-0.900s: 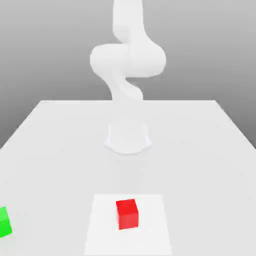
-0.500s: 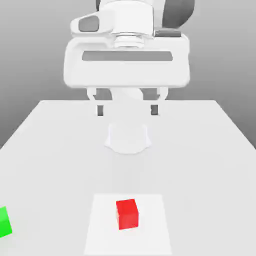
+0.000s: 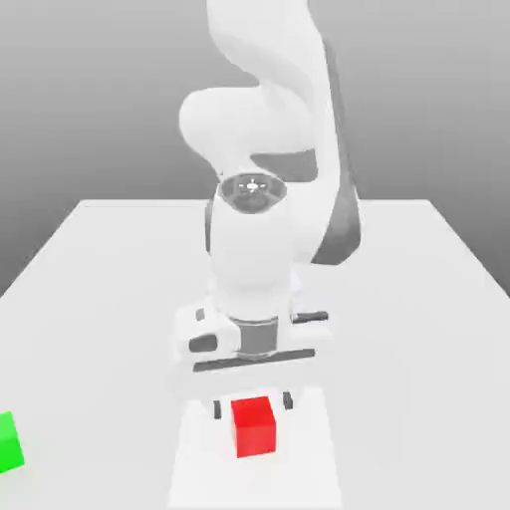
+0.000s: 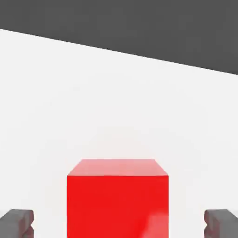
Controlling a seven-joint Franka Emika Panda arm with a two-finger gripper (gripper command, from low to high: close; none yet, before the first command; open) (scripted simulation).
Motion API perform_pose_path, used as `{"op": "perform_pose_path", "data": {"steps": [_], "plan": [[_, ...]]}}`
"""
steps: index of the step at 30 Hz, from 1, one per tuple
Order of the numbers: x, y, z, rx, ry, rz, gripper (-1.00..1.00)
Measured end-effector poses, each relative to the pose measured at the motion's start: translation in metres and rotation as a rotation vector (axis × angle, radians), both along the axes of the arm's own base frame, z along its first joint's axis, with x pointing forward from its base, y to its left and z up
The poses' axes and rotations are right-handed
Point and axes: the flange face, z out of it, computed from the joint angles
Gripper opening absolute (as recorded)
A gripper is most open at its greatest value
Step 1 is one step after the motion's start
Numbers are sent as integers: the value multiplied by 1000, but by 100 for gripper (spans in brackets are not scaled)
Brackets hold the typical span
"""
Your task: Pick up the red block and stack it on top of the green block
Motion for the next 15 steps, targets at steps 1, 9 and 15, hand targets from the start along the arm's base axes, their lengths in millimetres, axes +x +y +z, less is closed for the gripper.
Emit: {"op": "perform_pose_path", "data": {"steps": [1, 9, 15], "plan": [[0, 0, 0, 0, 0, 0, -100], [1, 0, 15, 0, 1, 0, -100], [14, -43, 64, 3, 2, -121, -100]]}}
